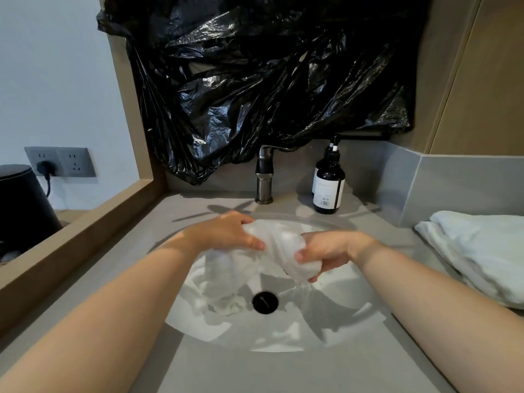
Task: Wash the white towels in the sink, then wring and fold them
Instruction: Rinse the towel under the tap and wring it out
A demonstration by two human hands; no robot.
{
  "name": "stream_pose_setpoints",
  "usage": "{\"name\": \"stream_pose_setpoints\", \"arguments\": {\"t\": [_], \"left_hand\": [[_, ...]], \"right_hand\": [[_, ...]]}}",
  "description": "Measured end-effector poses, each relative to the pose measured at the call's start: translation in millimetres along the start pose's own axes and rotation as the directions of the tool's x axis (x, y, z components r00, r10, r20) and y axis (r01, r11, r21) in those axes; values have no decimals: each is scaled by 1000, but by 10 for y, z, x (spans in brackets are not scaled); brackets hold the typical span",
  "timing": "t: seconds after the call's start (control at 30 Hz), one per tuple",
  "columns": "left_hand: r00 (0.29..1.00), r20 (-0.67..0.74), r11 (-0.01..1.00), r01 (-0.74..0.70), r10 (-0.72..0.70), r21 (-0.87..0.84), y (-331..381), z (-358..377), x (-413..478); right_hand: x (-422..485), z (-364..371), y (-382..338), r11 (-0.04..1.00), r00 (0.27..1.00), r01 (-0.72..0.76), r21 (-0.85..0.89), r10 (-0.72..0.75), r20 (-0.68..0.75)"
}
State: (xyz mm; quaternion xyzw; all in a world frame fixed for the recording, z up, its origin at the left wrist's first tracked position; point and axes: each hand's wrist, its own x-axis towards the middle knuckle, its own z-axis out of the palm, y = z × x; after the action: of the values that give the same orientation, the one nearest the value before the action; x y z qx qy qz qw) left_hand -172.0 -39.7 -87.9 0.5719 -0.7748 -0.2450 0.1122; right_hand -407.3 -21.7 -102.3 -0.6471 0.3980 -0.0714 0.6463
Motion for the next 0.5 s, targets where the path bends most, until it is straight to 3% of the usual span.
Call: {"name": "stream_pose_setpoints", "arguments": {"t": [0.03, 0.1, 0.2, 0.3, 0.5], "left_hand": [[1000, 5, 999, 16, -16, 45, -10, 40, 6], [998, 41, 999, 38, -40, 39, 26, 96, -33], [989, 145, 979, 60, -32, -193, -20, 150, -22], [961, 259, 914, 187, -94, -361, -97, 172, -30], [929, 367, 840, 230, -40, -491, -20, 259, -77]], "right_hand": [[8, 63, -42, 975, 991, -56, -213, 28, -132], [42, 195, -141, 797, 917, -220, -563, -27, -397], [157, 311, -178, 635, 805, -341, -693, -184, -564], [291, 309, -172, 387, 766, -443, -809, -305, -566], [320, 183, -144, 227, 726, -424, -877, -494, -479]]}}
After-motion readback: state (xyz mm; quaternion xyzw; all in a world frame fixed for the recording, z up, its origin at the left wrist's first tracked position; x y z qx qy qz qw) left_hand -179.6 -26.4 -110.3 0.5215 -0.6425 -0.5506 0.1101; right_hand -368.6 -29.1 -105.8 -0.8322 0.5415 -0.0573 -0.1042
